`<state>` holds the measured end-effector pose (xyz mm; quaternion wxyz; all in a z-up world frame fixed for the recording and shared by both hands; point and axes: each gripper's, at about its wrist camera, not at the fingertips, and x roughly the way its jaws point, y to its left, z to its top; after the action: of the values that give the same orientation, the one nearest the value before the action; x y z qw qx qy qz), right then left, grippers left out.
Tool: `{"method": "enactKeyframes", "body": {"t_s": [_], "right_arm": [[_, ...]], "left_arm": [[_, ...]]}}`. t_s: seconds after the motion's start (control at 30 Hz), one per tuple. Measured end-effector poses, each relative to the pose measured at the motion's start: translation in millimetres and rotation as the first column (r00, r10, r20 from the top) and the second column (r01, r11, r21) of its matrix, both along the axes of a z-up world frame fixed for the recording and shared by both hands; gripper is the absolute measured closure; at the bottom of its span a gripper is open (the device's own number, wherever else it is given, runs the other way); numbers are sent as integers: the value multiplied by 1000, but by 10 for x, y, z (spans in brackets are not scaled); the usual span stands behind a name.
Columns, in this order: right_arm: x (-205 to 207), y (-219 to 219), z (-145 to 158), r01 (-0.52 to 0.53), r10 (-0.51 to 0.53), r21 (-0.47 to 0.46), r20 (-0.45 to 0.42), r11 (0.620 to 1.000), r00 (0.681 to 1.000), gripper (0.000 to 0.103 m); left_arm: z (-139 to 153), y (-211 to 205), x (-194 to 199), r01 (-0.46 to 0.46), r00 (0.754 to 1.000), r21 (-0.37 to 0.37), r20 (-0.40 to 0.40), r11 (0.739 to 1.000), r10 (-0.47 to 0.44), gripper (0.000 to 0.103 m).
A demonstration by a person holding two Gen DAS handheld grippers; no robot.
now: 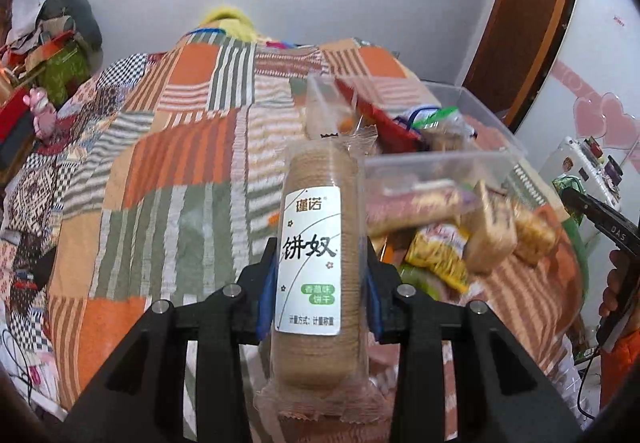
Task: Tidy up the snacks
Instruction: 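Carry the green packet and biscuit roll into the clear box and release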
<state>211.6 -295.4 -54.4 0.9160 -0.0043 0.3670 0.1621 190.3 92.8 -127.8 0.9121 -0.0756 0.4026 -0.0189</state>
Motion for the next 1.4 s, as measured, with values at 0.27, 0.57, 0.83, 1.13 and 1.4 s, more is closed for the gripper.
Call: {"method": "enactKeyframes", "body": {"t_s": [0.27,0.57,0.83,1.13,1.4], "right_arm": [[174,257,235,-49,47,16,95,999,994,66],[360,510,363,-98,97,1,163,995,982,66],[587,686,320,-136,136,-12,143,991,980,66],[755,792,135,-175,177,-53,53,983,983,66],[816,799,28,-186,186,-92,-11,978,982,66]], "left_arm": [[235,-150,362,45,997,-28,59,999,-43,66],[402,-372,845,90,992,-23,96,996,-88,66],[387,-655,1208,133,987,-4,93,991,-132,66],[281,-848,1574,159,987,-36,43,987,-157,66],[109,-907,1786,166,986,-72,-21,983,-168,66]]}}
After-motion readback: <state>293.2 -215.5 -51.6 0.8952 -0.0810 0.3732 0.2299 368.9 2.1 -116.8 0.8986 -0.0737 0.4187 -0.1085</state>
